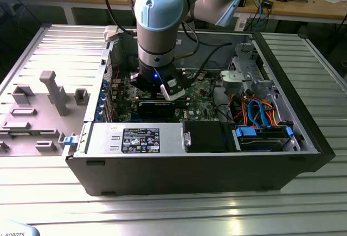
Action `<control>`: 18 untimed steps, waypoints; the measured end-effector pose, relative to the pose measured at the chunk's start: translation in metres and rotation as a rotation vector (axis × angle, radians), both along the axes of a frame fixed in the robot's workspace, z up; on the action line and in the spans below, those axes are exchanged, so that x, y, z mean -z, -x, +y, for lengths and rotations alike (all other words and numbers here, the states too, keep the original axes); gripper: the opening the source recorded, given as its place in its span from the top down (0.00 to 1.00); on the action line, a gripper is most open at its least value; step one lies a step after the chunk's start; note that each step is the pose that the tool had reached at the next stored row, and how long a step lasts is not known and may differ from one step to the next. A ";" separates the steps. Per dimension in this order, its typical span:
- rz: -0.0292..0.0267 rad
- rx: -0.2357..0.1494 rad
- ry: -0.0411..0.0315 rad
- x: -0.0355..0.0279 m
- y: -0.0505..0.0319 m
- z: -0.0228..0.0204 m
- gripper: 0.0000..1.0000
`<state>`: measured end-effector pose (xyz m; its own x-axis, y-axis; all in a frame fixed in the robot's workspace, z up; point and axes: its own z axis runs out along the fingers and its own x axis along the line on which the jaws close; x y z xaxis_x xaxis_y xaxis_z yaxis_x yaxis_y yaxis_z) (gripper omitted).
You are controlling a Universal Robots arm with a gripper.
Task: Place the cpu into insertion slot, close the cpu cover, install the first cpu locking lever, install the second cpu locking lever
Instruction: 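Install the second cpu locking lever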
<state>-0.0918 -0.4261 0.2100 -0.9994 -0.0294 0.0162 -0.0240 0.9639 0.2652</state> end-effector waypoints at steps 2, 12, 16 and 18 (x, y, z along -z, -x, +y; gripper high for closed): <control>-0.0001 0.000 -0.0220 0.0001 0.0000 -0.0013 0.89; -0.0003 0.009 -0.0413 0.0146 0.0079 0.0046 0.89; -0.0004 0.009 -0.0412 0.0132 0.0082 0.0046 0.89; -0.0002 0.009 -0.0410 0.0117 0.0086 0.0045 0.89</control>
